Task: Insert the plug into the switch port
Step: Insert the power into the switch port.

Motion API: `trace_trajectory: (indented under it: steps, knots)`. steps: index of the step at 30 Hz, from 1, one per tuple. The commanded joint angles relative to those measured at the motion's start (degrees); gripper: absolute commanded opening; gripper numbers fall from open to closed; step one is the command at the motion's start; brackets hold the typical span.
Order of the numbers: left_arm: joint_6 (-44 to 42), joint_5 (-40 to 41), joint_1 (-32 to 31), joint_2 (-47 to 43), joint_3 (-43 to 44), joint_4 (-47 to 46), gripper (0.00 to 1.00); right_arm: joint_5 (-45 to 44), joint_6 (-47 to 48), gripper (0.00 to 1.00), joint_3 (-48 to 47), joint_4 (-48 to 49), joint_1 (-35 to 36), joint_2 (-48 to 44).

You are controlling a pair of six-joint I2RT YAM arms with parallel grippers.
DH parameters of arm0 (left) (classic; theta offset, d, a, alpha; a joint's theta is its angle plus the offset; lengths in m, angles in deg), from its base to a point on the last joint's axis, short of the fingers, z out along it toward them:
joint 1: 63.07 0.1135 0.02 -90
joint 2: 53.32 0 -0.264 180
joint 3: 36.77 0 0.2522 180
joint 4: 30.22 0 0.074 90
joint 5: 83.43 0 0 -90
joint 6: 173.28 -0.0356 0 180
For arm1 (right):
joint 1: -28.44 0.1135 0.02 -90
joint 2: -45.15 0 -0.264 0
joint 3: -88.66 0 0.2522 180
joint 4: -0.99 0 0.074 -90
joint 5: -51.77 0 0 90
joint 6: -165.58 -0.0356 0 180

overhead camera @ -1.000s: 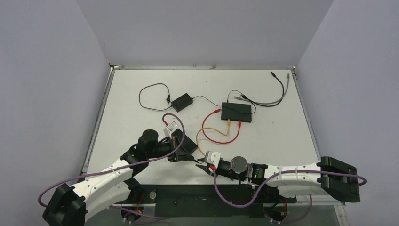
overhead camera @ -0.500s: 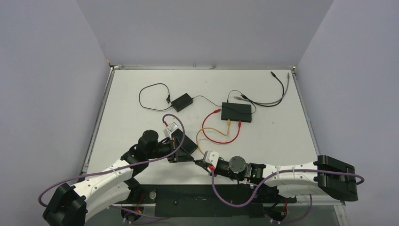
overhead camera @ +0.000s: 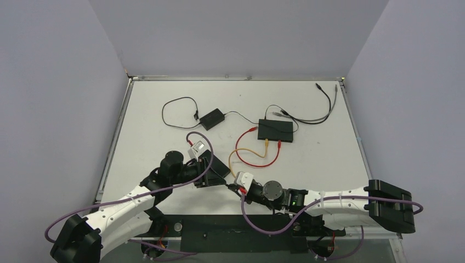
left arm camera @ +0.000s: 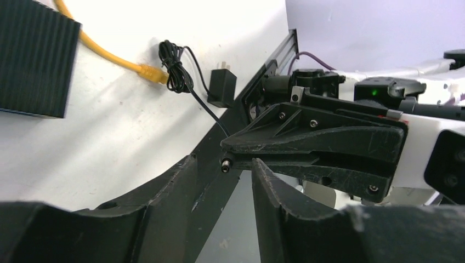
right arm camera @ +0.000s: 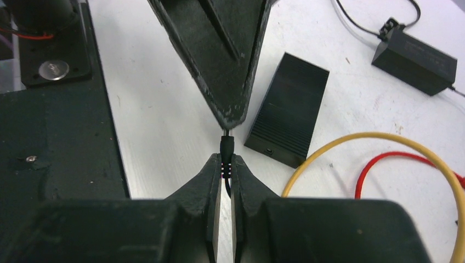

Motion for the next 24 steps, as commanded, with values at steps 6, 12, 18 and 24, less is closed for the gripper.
trace_trajectory:
  steps: [6,12,18,24]
  knots:
    - [-10.32,9.43,7.74,0.05,8.85,11.8,0.44,-8.64,-8.67,0.0,-2.28,-4.34,0.35,3.26]
    - [-16.18,21.02,9.1,1.26,12.97,16.3,0.46,-11.05,-12.47,0.0,-2.66,-4.73,0.03,5.71]
    - [-17.78,28.6,10.36,7.4,12.83,12.86,0.46,-12.44,-14.85,0.0,-4.66,-6.37,-0.31,9.47]
    - [-18.43,29.91,12.39,15.2,10.8,3.02,0.46,-13.56,-17.53,0.0,-4.78,-6.24,-1.1,11.89]
